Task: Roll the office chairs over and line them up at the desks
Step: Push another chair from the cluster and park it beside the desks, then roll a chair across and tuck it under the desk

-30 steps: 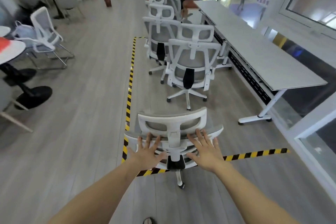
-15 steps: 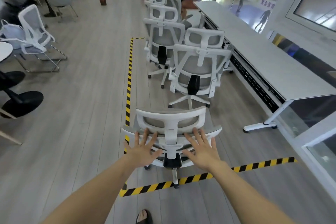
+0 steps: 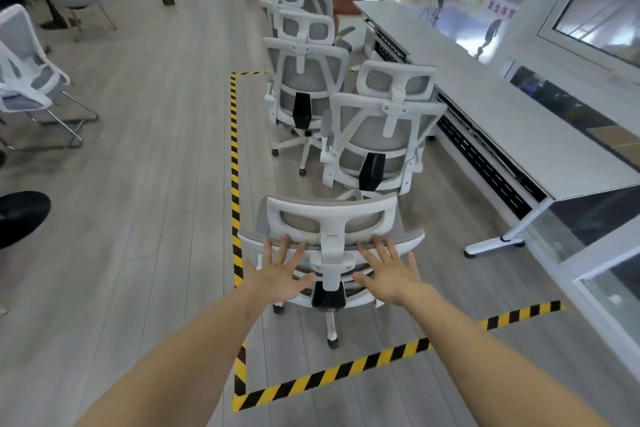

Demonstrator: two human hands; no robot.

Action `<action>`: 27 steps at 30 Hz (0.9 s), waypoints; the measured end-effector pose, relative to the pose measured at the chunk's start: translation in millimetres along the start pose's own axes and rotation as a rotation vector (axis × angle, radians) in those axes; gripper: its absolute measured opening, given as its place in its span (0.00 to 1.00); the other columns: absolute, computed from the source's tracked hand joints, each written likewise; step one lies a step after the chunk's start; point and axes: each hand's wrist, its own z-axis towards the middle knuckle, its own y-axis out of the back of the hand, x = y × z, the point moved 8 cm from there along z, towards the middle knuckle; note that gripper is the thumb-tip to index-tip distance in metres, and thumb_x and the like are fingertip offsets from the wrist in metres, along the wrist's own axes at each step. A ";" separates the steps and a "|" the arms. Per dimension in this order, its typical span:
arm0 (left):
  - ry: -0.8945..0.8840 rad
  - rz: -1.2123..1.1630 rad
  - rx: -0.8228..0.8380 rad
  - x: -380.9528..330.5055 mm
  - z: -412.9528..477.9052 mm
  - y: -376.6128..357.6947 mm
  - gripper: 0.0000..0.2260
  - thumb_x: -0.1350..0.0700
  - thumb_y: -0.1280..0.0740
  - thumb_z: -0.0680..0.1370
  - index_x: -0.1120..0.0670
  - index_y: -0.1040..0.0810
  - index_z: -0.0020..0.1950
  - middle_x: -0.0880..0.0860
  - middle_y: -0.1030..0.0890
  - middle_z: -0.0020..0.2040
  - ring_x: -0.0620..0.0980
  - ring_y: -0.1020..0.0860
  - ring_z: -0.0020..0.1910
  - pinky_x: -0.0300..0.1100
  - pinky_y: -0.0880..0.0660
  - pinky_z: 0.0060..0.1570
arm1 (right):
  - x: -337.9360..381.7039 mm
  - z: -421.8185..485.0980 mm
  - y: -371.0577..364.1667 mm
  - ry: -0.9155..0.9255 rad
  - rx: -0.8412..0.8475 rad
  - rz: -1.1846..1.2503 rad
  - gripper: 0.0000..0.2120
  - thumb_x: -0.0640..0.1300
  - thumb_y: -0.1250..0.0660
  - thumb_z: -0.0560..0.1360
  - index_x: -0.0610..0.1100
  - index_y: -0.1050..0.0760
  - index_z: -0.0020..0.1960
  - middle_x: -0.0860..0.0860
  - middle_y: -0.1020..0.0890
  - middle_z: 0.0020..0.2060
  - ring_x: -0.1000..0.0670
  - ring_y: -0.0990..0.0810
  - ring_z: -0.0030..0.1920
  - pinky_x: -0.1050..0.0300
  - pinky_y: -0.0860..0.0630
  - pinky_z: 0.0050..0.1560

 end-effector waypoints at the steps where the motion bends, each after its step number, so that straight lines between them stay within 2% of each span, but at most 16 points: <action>1: -0.008 -0.011 -0.003 0.9 3.6 0.8 0.38 0.21 0.58 0.75 0.32 0.74 0.77 0.45 0.76 0.79 0.61 0.73 0.80 0.76 0.63 0.73 | 1.0 2.9 0.7 0.000 -0.003 0.008 0.35 0.71 0.52 0.80 0.66 0.64 0.81 0.55 0.68 0.81 0.49 0.71 0.80 0.33 0.62 0.78; 4: -0.045 -0.040 -0.025 3.2 7.3 0.2 0.37 0.23 0.55 0.78 0.33 0.73 0.78 0.45 0.77 0.79 0.61 0.74 0.79 0.76 0.62 0.74 | 5.0 8.3 4.3 0.015 -0.026 0.005 0.36 0.65 0.46 0.82 0.63 0.62 0.82 0.53 0.65 0.82 0.46 0.68 0.81 0.36 0.54 0.80; 6: -0.083 -0.043 -0.052 3.7 -0.4 -3.5 0.37 0.27 0.50 0.80 0.34 0.69 0.80 0.46 0.76 0.80 0.60 0.71 0.80 0.74 0.59 0.76 | 9.6 4.5 7.8 0.009 -0.078 0.036 0.35 0.62 0.43 0.82 0.59 0.56 0.83 0.51 0.59 0.83 0.45 0.62 0.82 0.38 0.48 0.80; 8: -0.095 -0.066 -0.080 6.7 -13.1 -7.3 0.35 0.32 0.48 0.83 0.35 0.66 0.82 0.48 0.73 0.82 0.60 0.68 0.82 0.71 0.57 0.77 | 17.8 -7.3 12.0 -0.012 -0.162 0.064 0.30 0.59 0.43 0.82 0.54 0.44 0.82 0.49 0.49 0.83 0.44 0.52 0.82 0.40 0.41 0.78; 10: -0.050 -0.128 -0.116 13.9 -26.6 -9.6 0.32 0.36 0.47 0.85 0.37 0.62 0.83 0.50 0.67 0.84 0.61 0.64 0.83 0.69 0.53 0.78 | 32.8 -23.8 12.8 -0.003 -0.231 0.035 0.24 0.57 0.43 0.82 0.52 0.32 0.76 0.49 0.34 0.78 0.44 0.38 0.78 0.42 0.36 0.74; 12: 0.020 -0.213 -0.197 22.1 -42.4 -9.1 0.30 0.39 0.46 0.85 0.38 0.57 0.84 0.52 0.59 0.86 0.62 0.56 0.84 0.69 0.43 0.77 | 54.1 -38.4 7.2 0.050 -0.253 -0.005 0.22 0.57 0.43 0.82 0.53 0.28 0.73 0.51 0.26 0.72 0.45 0.31 0.72 0.44 0.33 0.69; 16: 0.099 -0.220 -0.421 38.5 -84.3 6.5 0.27 0.41 0.44 0.84 0.44 0.45 0.83 0.52 0.41 0.83 0.57 0.41 0.80 0.59 0.28 0.67 | 105.5 -46.3 2.8 0.175 -0.252 -0.004 0.22 0.59 0.43 0.82 0.52 0.27 0.72 0.51 0.25 0.69 0.45 0.28 0.69 0.45 0.29 0.64; 19: 0.169 -0.199 -0.526 65.2 -114.3 21.5 0.24 0.41 0.43 0.84 0.47 0.38 0.79 0.50 0.31 0.75 0.54 0.32 0.73 0.54 0.26 0.61 | 154.5 -41.7 16.1 0.290 -0.299 -0.024 0.20 0.58 0.43 0.81 0.53 0.25 0.69 0.52 0.23 0.67 0.45 0.26 0.66 0.46 0.28 0.61; 22: 0.274 -0.235 -0.555 105.5 -129.6 28.8 0.24 0.42 0.44 0.85 0.48 0.37 0.79 0.50 0.30 0.74 0.53 0.31 0.72 0.53 0.28 0.63 | 200.9 -31.3 34.1 0.377 -0.341 -0.010 0.19 0.58 0.43 0.82 0.53 0.24 0.67 0.53 0.21 0.64 0.47 0.25 0.64 0.47 0.28 0.61; 27: 0.332 -0.263 -0.594 187.5 -107.9 50.9 0.25 0.40 0.45 0.84 0.49 0.36 0.79 0.52 0.31 0.76 0.53 0.32 0.74 0.53 0.28 0.66 | 277.9 22.0 60.1 0.442 -0.331 -0.023 0.19 0.56 0.43 0.83 0.52 0.27 0.71 0.53 0.25 0.69 0.48 0.28 0.69 0.46 0.28 0.65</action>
